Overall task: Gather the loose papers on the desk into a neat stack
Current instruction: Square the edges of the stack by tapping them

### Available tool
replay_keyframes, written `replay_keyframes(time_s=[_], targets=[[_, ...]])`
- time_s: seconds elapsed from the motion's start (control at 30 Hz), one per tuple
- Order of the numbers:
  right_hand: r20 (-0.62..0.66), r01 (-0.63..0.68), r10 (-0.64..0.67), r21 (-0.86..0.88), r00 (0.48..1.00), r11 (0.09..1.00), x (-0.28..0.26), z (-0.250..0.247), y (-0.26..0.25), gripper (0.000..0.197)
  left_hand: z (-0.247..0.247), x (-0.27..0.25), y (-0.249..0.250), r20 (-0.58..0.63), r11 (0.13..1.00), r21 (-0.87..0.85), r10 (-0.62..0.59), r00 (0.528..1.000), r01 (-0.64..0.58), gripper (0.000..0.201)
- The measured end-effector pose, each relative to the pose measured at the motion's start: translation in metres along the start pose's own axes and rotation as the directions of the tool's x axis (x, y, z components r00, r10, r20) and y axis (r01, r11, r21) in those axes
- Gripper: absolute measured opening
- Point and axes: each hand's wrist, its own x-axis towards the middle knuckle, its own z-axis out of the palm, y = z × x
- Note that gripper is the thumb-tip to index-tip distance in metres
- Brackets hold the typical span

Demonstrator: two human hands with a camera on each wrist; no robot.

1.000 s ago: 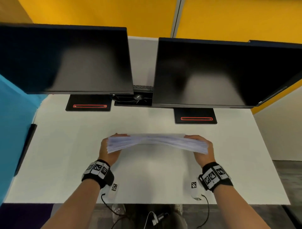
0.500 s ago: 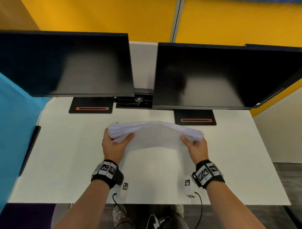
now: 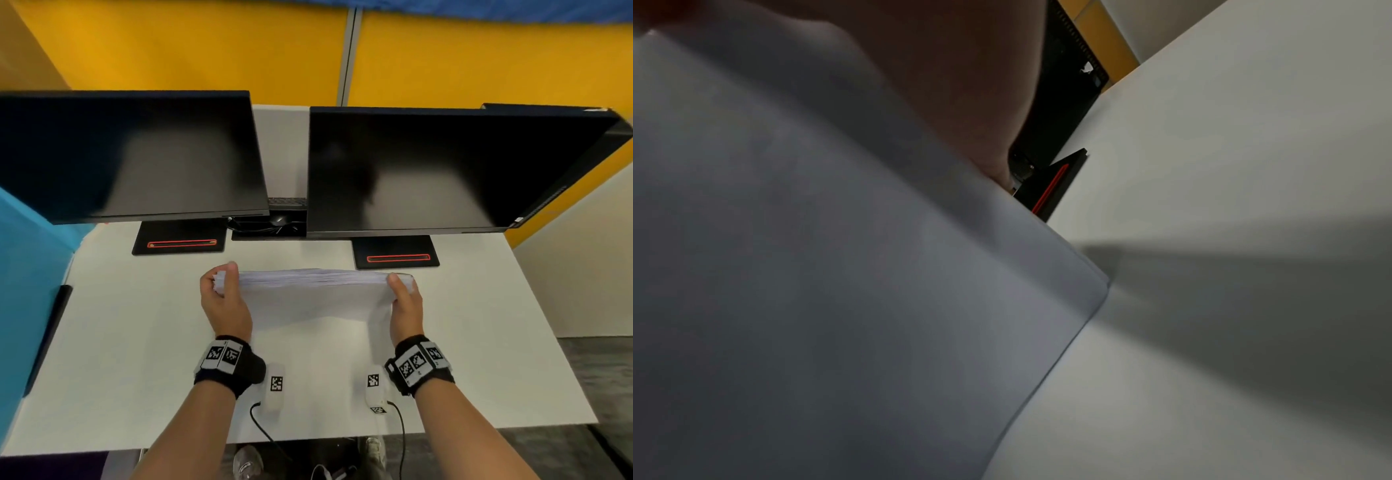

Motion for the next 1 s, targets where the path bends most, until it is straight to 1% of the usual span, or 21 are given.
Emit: replay_keyframes(time_s=[0.03,0.1,0.13,0.2,0.27,0.37,0.43,0.47,0.53,0.57,0.63,0.67,0.73,0.77,0.8,0.83,0.87,0.9,0.93,0.97,1.0], targets=[[0.001,-0.008,0.008,0.008,1.000,1.000,0.000,0.000,-0.001,0.031,-0.003,-0.001,-0.001,0.074,1.000,0.008,0.030,0.997,-0.030,0.027],[0.036,-0.019,0.020,-0.014,0.999,1.000,-0.001,-0.003,-0.002,0.050,-0.008,0.001,-0.007,0.205,0.993,0.090,0.052,0.977,-0.072,0.055],[0.074,-0.011,0.015,-0.058,0.997,0.998,-0.002,-0.005,-0.003,0.058,-0.008,0.004,-0.007,0.229,0.984,0.155,0.046,0.972,-0.083,0.059],[0.155,0.033,-0.003,-0.191,0.988,0.981,-0.001,-0.009,-0.005,0.056,-0.004,0.007,0.000,0.191,0.963,0.253,0.044,0.981,-0.093,0.045],[0.163,0.074,-0.022,-0.320,0.986,0.945,0.000,-0.010,-0.009,0.046,0.006,0.010,0.013,0.105,0.957,0.279,0.047,0.993,-0.075,0.038],[0.133,0.122,-0.075,-0.388,0.988,0.914,0.001,-0.013,-0.019,0.032,0.017,0.018,0.040,0.034,0.961,0.262,0.085,0.996,-0.091,0.042],[0.135,0.160,-0.110,-0.447,0.985,0.880,0.003,-0.020,-0.028,0.030,0.022,0.018,0.068,0.080,0.939,0.282,0.183,0.980,-0.198,0.046],[0.171,0.207,-0.138,-0.499,0.975,0.842,0.004,-0.022,-0.034,0.029,0.024,0.015,0.084,0.127,0.907,0.310,0.257,0.958,-0.284,0.048],[0.329,0.346,-0.175,-0.587,0.928,0.732,0.000,-0.013,-0.050,0.030,0.032,0.005,0.110,0.272,0.808,0.370,0.378,0.885,-0.459,0.052],[0.417,0.413,-0.171,-0.607,0.893,0.679,-0.005,-0.001,-0.059,0.035,0.038,-0.003,0.120,0.358,0.750,0.398,0.404,0.842,-0.529,0.054],[0.538,0.514,-0.176,-0.584,0.825,0.628,-0.015,0.031,-0.070,0.039,0.054,-0.023,0.132,0.508,0.636,0.409,0.437,0.742,-0.655,0.059],[0.551,0.534,-0.193,-0.566,0.812,0.628,-0.021,0.048,-0.073,0.032,0.060,-0.032,0.135,0.553,0.591,0.378,0.473,0.686,-0.712,0.059],[0.489,0.479,-0.217,-0.511,0.845,0.714,-0.025,0.068,-0.074,0.009,0.059,-0.038,0.137,0.599,0.496,0.303,0.565,0.568,-0.814,0.056],[0.444,0.430,-0.216,-0.467,0.870,0.773,-0.024,0.068,-0.070,0.015,0.050,-0.033,0.136,0.612,0.440,0.292,0.596,0.519,-0.849,0.061],[0.399,0.384,-0.212,-0.424,0.892,0.820,-0.024,0.064,-0.068,0.024,0.038,-0.024,0.133,0.605,0.400,0.323,0.610,0.512,-0.858,0.074],[0.356,0.330,-0.192,-0.381,0.915,0.864,-0.023,0.058,-0.068,0.027,0.021,-0.009,0.125,0.558,0.413,0.379,0.612,0.561,-0.828,0.092],[0.322,0.279,-0.170,-0.333,0.932,0.900,-0.023,0.051,-0.069,0.025,0.002,0.002,0.118,0.466,0.492,0.434,0.594,0.656,-0.754,0.108],[0.297,0.239,-0.152,-0.285,0.943,0.928,-0.023,0.044,-0.070,0.022,-0.015,0.015,0.105,0.353,0.638,0.441,0.523,0.776,-0.631,0.121],[0.279,0.217,-0.149,-0.234,0.949,0.948,-0.022,0.039,-0.070,0.022,-0.025,0.020,0.095,0.286,0.786,0.391,0.392,0.875,-0.479,0.130],[0.277,0.214,-0.156,-0.194,0.948,0.957,-0.023,0.037,-0.070,0.023,-0.029,0.019,0.084,0.308,0.889,0.304,0.250,0.918,-0.344,0.134],[0.280,0.220,-0.166,-0.171,0.945,0.961,-0.024,0.037,-0.069,0.025,-0.027,0.014,0.078,0.394,0.943,0.219,0.149,0.907,-0.250,0.129]])
